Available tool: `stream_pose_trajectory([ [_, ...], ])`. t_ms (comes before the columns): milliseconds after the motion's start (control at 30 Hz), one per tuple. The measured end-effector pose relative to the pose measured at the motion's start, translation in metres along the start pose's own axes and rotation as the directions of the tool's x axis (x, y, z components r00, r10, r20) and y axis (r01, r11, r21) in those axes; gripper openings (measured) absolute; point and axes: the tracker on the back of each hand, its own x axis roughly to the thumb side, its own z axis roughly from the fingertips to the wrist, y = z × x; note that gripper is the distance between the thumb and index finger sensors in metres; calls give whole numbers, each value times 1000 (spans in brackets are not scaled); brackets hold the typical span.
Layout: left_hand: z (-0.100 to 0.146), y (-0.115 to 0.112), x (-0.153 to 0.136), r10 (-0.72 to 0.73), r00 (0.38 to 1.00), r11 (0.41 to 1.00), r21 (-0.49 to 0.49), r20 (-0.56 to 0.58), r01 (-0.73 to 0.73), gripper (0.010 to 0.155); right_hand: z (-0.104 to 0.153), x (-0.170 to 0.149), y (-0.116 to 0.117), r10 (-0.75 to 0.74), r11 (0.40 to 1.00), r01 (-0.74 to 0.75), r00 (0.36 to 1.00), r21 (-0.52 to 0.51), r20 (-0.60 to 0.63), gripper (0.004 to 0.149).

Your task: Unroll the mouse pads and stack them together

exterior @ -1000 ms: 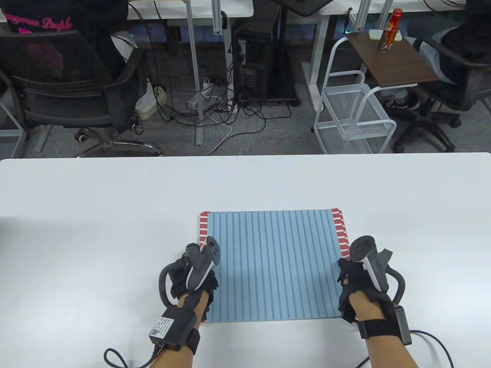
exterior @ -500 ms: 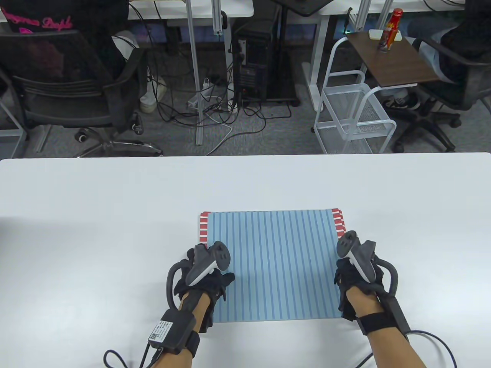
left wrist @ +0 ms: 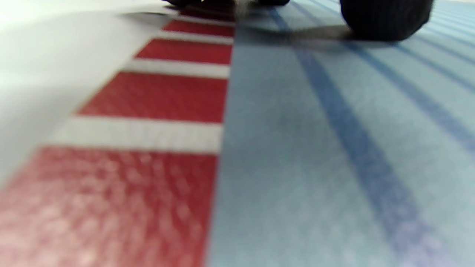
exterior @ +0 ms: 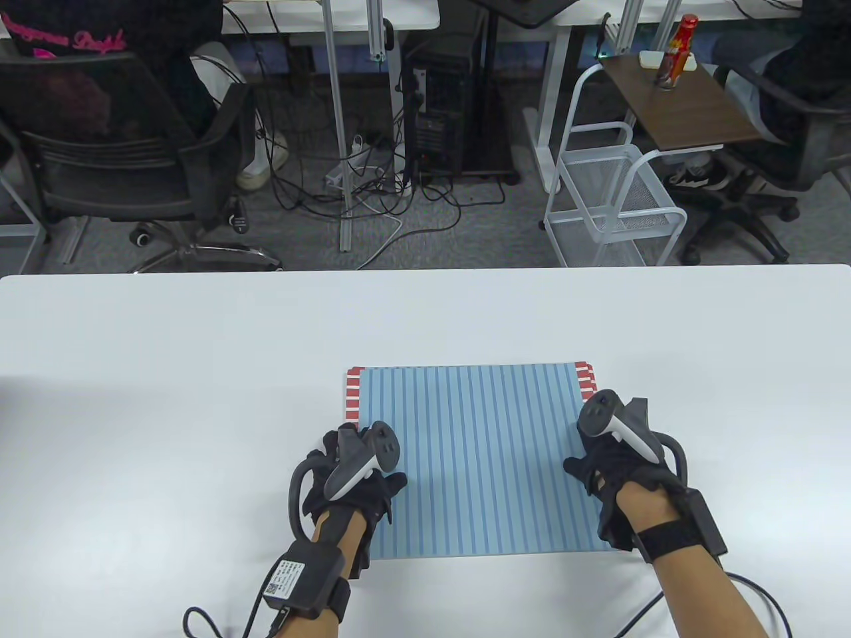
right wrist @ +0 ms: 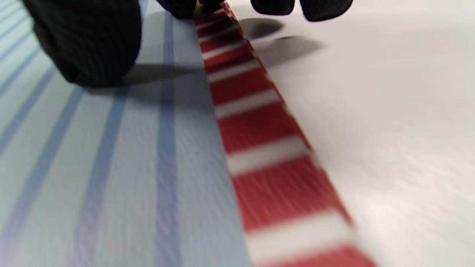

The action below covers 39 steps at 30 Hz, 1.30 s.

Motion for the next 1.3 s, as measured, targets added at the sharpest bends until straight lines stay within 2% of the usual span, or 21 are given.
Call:
stream_pose_trajectory([
  [300, 0, 1, 0, -8, 1000, 1000, -7, -8, 8, 86, 21, -11, 10, 27, 1000, -27, 999, 4, 35, 80],
  [400, 1, 1, -2, 22, 1000, 1000, 8, -1, -22, 86, 23, -12, 10, 4, 999, -2, 998, -40, 57, 79],
  [533, 7, 0, -6, 56, 998, 996, 68, 34, -58, 82, 26, -15, 9, -34, 996, 41, 995, -79, 89, 78],
  [733, 26, 14, -11, 123, 987, 980, 143, 99, -137, 82, 36, -23, -3, -125, 977, 149, 981, -155, 151, 77],
  [967, 62, 34, -24, 174, 962, 937, 264, 209, -227, 80, 50, -28, -13, -194, 931, 256, 951, -260, 242, 77],
  [1100, 79, 41, -32, 157, 954, 910, 338, 255, -240, 79, 55, -25, -16, -197, 904, 293, 932, -312, 305, 76],
  [1200, 84, 40, -40, 155, 946, 880, 396, 285, -264, 79, 57, -23, -16, -193, 896, 309, 919, -320, 345, 76],
  [1300, 82, 34, -45, 179, 933, 873, 386, 313, -297, 79, 58, -21, -15, -184, 896, 315, 905, -314, 383, 77],
])
